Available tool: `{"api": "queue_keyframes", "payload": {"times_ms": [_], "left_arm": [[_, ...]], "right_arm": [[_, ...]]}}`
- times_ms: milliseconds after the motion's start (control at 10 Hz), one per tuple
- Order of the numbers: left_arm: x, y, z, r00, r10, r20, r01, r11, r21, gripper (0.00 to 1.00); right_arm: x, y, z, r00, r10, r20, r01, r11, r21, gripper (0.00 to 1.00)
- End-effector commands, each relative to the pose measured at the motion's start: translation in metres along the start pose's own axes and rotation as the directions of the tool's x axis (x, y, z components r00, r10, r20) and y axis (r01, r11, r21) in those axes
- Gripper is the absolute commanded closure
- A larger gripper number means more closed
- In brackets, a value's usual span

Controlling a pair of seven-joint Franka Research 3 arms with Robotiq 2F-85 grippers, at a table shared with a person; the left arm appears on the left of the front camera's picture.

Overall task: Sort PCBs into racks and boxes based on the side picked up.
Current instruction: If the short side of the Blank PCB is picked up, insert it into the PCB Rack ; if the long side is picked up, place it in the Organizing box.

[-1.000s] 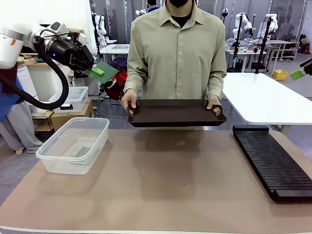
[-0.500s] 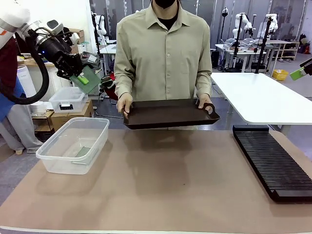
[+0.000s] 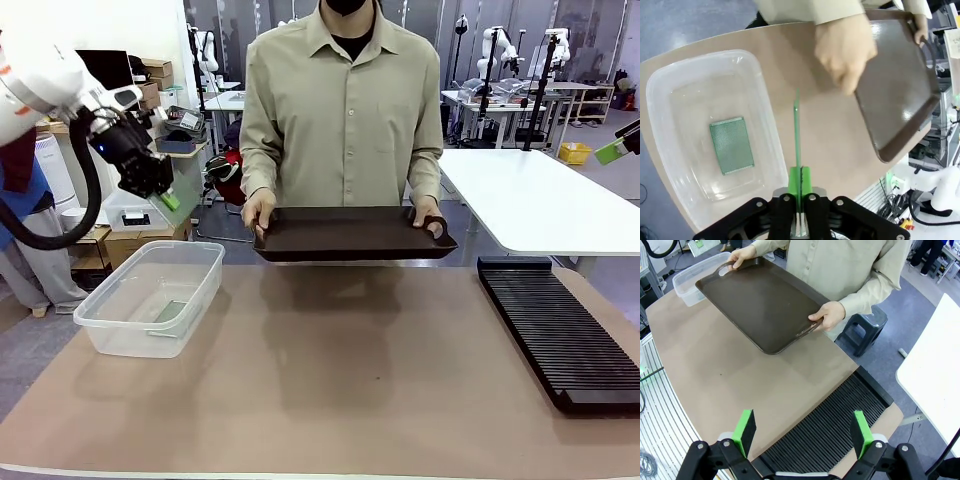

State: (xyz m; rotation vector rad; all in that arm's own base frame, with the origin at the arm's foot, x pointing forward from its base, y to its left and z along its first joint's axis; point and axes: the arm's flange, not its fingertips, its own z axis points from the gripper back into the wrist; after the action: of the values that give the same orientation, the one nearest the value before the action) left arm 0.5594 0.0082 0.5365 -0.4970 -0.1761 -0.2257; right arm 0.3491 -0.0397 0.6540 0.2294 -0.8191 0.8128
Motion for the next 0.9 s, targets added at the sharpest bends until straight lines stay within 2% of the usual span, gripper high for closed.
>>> {"api": "queue_keyframes", "payload": {"times_ms": [0,800], "left_arm": [[-0.017,0.006,-0.026,0.999,0.032,0.003,-0.032,0.998,0.045,0.97],[-0.043,0.056,-0.112,0.987,0.145,-0.074,-0.141,0.988,0.057,0.97]], "right_arm": [[0.000,0.001,-0.001,1.000,0.001,0.005,-0.001,1.000,0.013,0.00],[0.000,0.001,-0.001,1.000,0.001,0.005,-0.001,1.000,0.013,0.00]]}}
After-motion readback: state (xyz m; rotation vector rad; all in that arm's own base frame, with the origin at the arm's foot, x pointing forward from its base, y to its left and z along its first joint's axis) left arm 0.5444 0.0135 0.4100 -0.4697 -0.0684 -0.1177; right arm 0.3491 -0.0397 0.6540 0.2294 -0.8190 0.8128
